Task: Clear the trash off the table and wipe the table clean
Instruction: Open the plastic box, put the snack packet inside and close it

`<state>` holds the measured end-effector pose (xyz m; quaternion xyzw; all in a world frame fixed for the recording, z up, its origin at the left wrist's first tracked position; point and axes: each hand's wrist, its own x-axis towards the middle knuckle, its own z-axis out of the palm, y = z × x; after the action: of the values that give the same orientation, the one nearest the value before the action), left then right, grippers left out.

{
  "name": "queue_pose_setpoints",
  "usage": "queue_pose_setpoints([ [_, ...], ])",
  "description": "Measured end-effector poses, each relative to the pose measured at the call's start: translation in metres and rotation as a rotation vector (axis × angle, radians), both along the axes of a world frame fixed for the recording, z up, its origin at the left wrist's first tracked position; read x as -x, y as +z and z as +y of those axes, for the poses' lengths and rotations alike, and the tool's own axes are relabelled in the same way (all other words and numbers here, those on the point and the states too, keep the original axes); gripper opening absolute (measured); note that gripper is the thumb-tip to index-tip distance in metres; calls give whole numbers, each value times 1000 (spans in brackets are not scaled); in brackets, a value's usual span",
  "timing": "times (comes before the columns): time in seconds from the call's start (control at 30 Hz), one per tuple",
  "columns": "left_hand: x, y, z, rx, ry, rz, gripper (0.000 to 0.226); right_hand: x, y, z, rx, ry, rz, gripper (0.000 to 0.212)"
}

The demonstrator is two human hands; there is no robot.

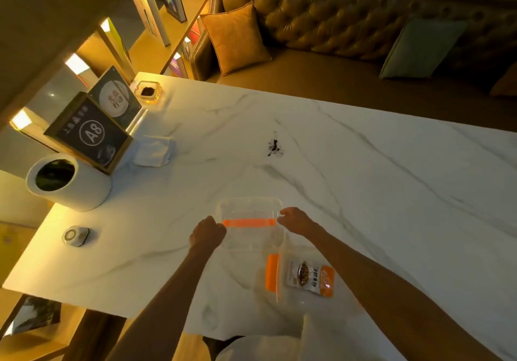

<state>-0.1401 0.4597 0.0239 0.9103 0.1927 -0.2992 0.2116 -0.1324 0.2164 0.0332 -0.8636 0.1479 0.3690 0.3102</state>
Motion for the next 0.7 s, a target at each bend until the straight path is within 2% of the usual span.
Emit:
queue_pose_setpoints([
  [0.17,-22,-47,25,111,120,95,43,-13,-44,6,0,-208,149,57],
  [0.3,-18,-68,28,407,254,142,41,-13,-63,8,-58,-280,245,40],
  [0.37,-16,-73,29,529,381,126,35,-13,-62,8,-103,-311,245,41],
  [0.47,-22,-41,25,682,518,83,11,-22,-51,2,-237,-429,133,54],
  [0.5,-28,-31,23,741,578,34,9,-27,-45,-2,-305,-504,77,54],
  [0.57,-40,-9,15,879,693,-93,2,-34,-24,-12,-513,-694,-46,38],
  [0.63,-52,14,1,990,751,-171,22,-33,3,-32,-715,-887,-165,18],
  [0.7,-56,32,-17,1089,770,-194,35,-22,27,-61,-872,-1001,-236,26],
])
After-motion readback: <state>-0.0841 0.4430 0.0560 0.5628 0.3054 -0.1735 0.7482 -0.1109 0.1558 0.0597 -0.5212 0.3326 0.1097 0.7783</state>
